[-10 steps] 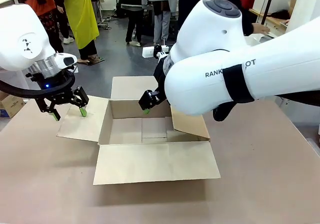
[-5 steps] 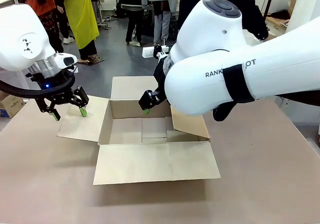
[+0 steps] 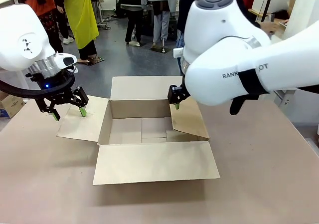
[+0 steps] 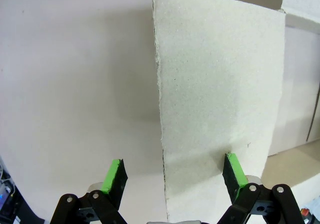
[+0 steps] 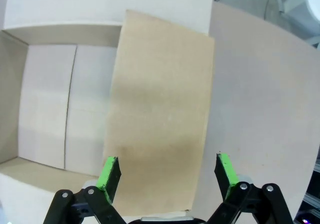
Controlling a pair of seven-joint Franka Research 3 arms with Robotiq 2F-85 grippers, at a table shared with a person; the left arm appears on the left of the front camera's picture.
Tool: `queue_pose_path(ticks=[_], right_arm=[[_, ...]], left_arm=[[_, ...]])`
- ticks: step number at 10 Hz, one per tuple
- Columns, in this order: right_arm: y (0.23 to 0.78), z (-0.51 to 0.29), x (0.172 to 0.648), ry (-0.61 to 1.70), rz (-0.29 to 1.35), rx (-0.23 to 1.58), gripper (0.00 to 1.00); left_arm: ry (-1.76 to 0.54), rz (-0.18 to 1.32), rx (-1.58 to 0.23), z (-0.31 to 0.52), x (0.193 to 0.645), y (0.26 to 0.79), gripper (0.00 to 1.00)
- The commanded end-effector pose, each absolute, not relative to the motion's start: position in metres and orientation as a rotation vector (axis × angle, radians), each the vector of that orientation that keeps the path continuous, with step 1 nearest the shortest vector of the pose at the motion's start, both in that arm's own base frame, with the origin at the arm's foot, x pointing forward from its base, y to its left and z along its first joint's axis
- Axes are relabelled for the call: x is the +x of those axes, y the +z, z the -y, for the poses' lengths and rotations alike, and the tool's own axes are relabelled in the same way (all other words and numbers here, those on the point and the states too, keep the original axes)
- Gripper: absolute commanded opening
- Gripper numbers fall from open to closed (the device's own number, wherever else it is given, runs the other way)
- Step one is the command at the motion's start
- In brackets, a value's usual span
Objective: Pack the gift set into the box.
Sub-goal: Place both hands on the side flaps of the Package Box and spread them outward.
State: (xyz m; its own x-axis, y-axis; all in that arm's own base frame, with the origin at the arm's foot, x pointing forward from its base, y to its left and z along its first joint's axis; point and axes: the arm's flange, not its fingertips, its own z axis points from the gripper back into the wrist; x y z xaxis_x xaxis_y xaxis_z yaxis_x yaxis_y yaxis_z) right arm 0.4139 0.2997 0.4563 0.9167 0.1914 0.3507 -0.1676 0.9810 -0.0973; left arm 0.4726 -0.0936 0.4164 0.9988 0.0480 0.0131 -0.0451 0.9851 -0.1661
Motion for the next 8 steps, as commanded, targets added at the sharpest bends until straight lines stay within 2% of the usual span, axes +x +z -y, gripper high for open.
queue_pose_path(ticks=[1, 5, 8], right_arm=[[0.461, -0.329, 0.435, 0.178, 0.358, -0.073, 1.00], [0.434, -0.377, 0.458, 0.184, 0.361, -0.230, 1.00], [0.416, -0.382, 0.465, 0.126, 0.357, -0.348, 1.00]], left_arm=[[0.055, 0.026, -0.149, 0.093, 0.471, 0.417, 1.00], [0.055, 0.026, -0.149, 0.093, 0.471, 0.417, 1.00], [0.055, 0.026, -0.149, 0.093, 0.471, 0.417, 1.00]])
